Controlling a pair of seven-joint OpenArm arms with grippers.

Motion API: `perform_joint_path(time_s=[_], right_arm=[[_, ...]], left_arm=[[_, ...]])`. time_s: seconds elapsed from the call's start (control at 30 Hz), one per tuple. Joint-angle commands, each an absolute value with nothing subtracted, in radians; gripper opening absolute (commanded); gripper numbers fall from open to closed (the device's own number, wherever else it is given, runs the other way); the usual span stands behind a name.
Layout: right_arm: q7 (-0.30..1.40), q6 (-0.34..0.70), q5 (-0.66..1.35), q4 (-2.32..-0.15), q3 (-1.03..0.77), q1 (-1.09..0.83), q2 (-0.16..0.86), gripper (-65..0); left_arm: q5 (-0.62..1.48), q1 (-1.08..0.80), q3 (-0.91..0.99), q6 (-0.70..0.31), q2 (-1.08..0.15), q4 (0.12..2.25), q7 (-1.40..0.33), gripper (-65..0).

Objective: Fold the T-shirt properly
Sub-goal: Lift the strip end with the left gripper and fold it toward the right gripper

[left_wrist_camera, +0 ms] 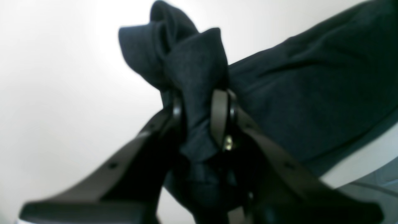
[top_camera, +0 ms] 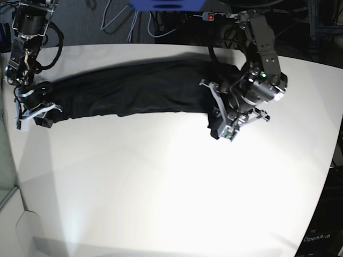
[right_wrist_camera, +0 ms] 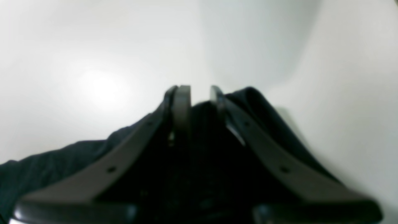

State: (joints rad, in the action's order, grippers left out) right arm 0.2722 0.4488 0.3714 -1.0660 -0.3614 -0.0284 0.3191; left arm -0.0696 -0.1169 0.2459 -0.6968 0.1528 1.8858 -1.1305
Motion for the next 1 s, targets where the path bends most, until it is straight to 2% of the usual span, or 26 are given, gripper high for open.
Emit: perform_joint_path(time_s=[0.0,0.3,0.57,0.8,0.97], right_arm=[[0.447,0.452,0.297,-1.043,-0.348,-0.056,0.309,-55.9],[0.447,0.452,0.297,-1.043,-0.328,-0.056,0.308,-55.9],[0.447,0.452,0.297,-1.043,-0.326,-0.056,0.297,-55.9],[0.447,0.452,0.297,-1.043,-0.326,-0.058,0.297,-55.9],[0.447,0.452,0.297,-1.043,-0.326,-0.058,0.297,-55.9]], left_arm=[[-0.073,-0.108,0.229,-0.698,0.157,1.906,-1.112,-65.0],[-0.076,-0.108,0.059,-0.698,0.157,1.906,-1.112,-65.0],[0.059,-0.074,-0.09,-0.691,0.157,1.903,-1.11,-65.0],[0.101,-0.044,-0.229,-0.461,0.157,1.9,-1.11,-65.0],[0.093,-0.047,-0.3,-0.412,0.157,1.896,-1.064,-65.0]])
